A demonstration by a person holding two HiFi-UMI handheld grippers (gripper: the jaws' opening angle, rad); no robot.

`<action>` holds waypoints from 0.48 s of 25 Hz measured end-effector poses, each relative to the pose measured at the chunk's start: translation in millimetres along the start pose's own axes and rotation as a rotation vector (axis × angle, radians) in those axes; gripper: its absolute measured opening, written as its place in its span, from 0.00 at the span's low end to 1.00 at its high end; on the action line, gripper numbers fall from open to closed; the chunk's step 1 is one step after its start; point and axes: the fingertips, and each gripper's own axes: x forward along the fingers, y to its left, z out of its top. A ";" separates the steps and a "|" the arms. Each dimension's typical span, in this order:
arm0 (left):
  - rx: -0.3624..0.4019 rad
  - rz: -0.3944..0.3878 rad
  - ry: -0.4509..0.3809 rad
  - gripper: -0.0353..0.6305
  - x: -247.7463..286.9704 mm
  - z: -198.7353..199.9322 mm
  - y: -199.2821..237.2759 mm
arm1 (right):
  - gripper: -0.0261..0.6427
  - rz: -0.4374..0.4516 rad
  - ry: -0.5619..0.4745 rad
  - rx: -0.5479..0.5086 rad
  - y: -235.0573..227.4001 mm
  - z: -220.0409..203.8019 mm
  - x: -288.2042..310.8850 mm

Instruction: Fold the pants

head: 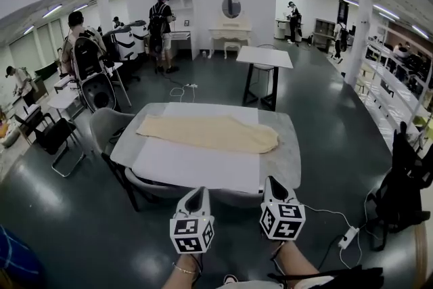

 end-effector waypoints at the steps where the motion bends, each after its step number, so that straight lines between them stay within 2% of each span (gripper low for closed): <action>1: -0.001 0.006 0.002 0.05 14.2 1.8 5.3 | 0.03 0.006 -0.001 -0.002 -2.6 4.1 16.2; 12: -0.038 0.046 0.062 0.05 120.0 -14.1 66.1 | 0.03 0.022 0.070 -0.002 -13.3 -11.8 144.1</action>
